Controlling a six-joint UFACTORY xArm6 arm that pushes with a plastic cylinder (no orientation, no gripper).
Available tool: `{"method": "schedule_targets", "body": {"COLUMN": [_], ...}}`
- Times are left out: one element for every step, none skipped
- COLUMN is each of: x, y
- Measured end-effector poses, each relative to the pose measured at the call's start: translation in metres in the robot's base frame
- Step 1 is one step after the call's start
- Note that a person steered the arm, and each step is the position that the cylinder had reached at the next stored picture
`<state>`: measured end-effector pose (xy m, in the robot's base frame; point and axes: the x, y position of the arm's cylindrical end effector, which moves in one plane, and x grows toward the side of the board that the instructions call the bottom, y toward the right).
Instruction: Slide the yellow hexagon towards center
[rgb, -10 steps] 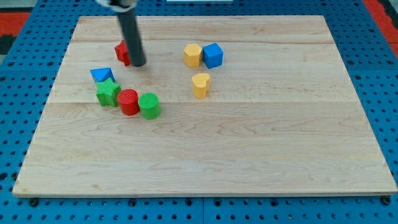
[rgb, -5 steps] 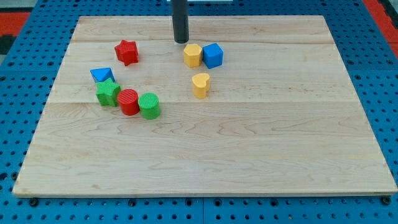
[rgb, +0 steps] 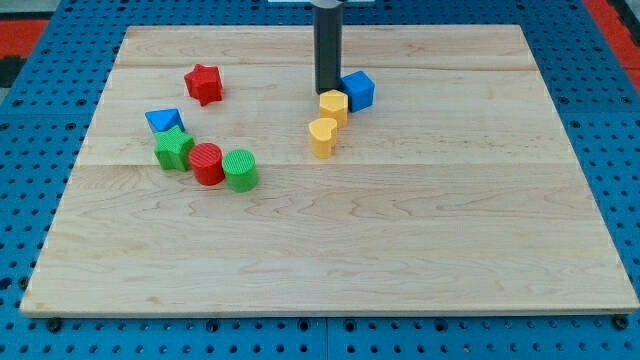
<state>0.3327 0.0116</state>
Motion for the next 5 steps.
{"method": "schedule_targets", "body": {"x": [0.029, 0.035, 0.073, 0.090, 0.090], "y": [0.001, 0.025, 0.038, 0.023, -0.034]}}
